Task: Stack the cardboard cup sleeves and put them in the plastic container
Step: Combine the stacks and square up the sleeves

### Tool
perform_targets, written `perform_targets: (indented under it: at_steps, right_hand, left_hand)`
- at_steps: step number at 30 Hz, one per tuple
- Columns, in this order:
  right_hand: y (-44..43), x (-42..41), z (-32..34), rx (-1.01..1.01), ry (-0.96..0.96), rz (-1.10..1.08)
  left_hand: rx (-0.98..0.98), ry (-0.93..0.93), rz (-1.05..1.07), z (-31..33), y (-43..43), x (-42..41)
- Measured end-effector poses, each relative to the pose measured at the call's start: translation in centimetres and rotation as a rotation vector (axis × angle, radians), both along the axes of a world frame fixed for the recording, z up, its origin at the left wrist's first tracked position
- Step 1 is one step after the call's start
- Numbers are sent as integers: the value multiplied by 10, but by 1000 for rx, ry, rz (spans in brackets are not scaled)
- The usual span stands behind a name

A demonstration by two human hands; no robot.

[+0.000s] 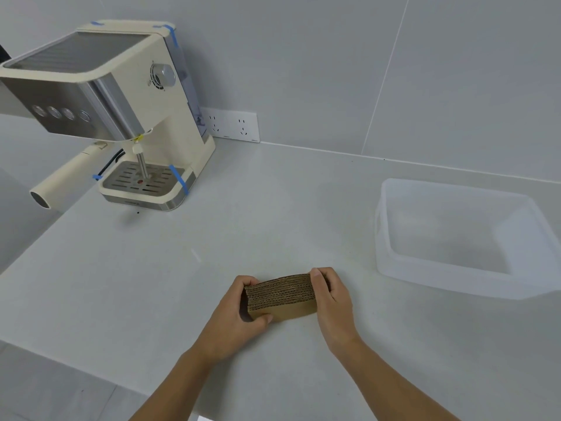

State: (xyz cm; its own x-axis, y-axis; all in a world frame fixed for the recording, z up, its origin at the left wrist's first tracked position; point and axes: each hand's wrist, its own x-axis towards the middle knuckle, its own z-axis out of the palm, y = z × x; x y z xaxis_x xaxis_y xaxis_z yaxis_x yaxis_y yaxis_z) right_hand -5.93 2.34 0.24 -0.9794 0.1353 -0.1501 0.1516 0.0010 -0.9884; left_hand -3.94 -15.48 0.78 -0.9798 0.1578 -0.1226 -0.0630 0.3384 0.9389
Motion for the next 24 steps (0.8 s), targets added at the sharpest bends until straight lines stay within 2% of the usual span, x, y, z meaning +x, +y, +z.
perform_targets:
  at_steps: [4, 10, 12, 18, 24]
  right_hand:
    - [10, 1, 0, 72, -16, 124]
    - [43, -3, 7, -4, -99, 503]
    - [50, -6, 8, 9, -113, 552]
    - [50, -7, 2, -54, -82, 448]
    - [43, -3, 3, -123, -82, 263]
  left_hand:
    - [-13, 1, 20, -1, 1, 0]
    - [-3, -18, 21, -1, -1, -2]
    - [0, -27, 22, -2, -1, -3]
    - [25, -56, 52, 0, -1, -2]
    - [151, -83, 137, 4, 3, -1]
